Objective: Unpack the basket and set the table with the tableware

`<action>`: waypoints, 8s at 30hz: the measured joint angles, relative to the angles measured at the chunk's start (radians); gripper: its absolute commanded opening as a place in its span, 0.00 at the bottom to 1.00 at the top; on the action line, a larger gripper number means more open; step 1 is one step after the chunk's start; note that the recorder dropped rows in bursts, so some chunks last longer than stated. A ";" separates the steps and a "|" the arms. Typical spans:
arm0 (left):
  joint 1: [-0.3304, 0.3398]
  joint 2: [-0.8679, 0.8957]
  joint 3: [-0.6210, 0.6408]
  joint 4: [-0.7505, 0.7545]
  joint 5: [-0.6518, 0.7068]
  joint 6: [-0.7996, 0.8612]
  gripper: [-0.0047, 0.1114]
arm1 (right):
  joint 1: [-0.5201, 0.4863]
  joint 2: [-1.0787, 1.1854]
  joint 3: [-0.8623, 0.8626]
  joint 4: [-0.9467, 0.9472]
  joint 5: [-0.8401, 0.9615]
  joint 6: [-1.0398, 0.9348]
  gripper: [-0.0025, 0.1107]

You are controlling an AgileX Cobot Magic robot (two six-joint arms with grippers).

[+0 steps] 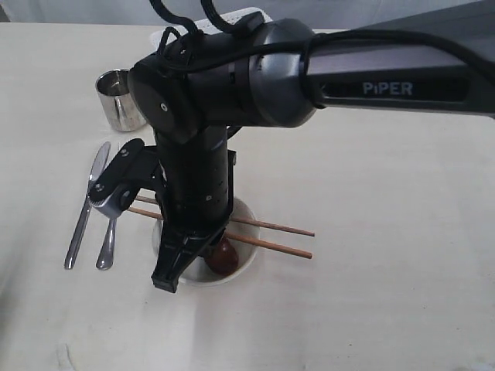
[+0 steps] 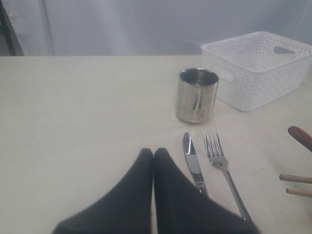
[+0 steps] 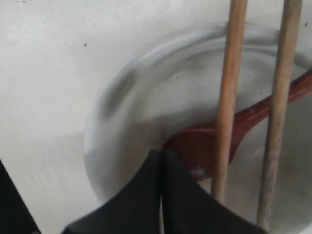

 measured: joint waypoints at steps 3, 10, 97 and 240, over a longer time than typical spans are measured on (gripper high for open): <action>0.000 0.000 0.000 0.000 0.000 0.000 0.04 | 0.000 0.002 0.000 -0.029 -0.007 0.009 0.02; 0.000 0.000 0.000 0.000 0.000 0.000 0.04 | 0.000 0.002 0.000 -0.107 -0.041 0.027 0.02; 0.000 0.000 0.000 0.000 0.000 0.000 0.04 | -0.653 0.373 -0.517 0.575 -0.242 -1.245 0.21; 0.000 0.000 0.000 0.000 0.000 0.000 0.04 | -0.607 0.307 -0.528 -0.087 -0.097 0.712 0.46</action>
